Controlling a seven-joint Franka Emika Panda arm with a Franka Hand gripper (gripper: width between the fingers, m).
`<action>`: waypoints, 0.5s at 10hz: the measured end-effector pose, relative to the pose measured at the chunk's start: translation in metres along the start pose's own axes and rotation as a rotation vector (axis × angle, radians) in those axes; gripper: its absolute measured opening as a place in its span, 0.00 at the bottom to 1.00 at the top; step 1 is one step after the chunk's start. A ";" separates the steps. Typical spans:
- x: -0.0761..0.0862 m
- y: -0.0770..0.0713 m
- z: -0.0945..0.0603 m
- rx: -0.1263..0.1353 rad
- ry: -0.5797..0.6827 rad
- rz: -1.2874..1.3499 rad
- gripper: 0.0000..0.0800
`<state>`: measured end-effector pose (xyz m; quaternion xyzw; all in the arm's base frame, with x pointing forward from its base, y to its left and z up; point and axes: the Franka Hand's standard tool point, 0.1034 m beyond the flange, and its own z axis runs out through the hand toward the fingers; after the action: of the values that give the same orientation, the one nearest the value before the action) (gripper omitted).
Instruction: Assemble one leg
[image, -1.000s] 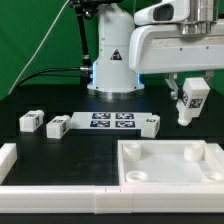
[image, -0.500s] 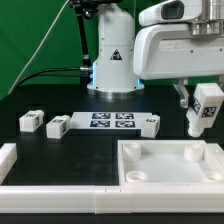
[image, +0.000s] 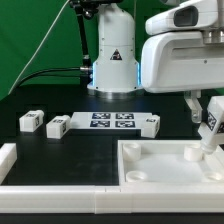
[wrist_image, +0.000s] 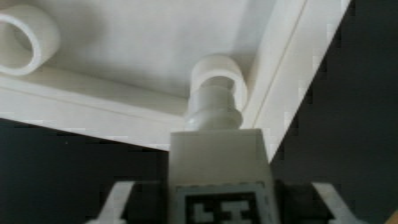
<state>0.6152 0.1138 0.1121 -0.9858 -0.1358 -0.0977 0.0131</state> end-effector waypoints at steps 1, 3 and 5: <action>0.002 0.000 0.001 -0.003 0.027 -0.003 0.36; 0.005 0.002 0.001 -0.012 0.088 -0.003 0.36; 0.002 0.002 0.003 -0.014 0.105 -0.002 0.36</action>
Offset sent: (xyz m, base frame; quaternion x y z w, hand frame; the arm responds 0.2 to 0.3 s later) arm 0.0000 0.0000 0.0000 0.0000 0.0899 0.0000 0.9960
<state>0.6184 0.1127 0.1101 -0.9793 -0.1350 -0.1504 0.0131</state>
